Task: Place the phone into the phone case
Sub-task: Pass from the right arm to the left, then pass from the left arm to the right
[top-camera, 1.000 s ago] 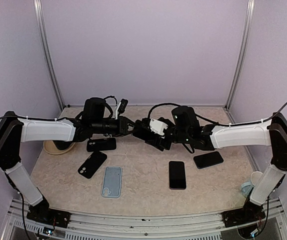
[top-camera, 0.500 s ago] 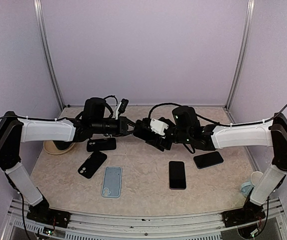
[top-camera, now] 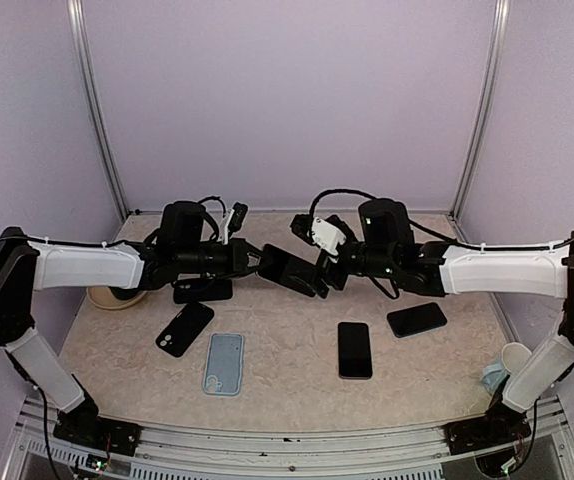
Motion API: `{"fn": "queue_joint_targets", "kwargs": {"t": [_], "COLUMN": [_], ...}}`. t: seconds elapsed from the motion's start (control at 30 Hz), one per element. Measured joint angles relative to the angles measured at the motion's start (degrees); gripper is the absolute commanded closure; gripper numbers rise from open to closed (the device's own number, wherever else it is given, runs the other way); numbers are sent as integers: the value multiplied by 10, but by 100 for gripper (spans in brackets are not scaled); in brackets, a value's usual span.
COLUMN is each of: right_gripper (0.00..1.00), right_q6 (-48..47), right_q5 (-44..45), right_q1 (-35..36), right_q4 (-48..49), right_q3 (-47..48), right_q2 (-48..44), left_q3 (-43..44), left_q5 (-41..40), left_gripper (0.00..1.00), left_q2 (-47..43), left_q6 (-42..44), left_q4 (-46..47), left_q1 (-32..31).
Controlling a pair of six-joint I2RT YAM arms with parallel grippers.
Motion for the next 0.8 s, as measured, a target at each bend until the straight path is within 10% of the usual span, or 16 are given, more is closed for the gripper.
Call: {"fn": "queue_joint_targets", "kwargs": {"t": [0.8], "right_gripper": [3], "right_q6": [493], "right_q5": [-285], "right_q1": [-143], "right_q4": [103], "right_q3": [-33], "right_q2": [-51], "left_q3": [-89], "left_q5": [-7], "left_gripper": [100], "left_q2": [-99], "left_q6": [-45], "left_q4": [142], "left_q1": [25]}}
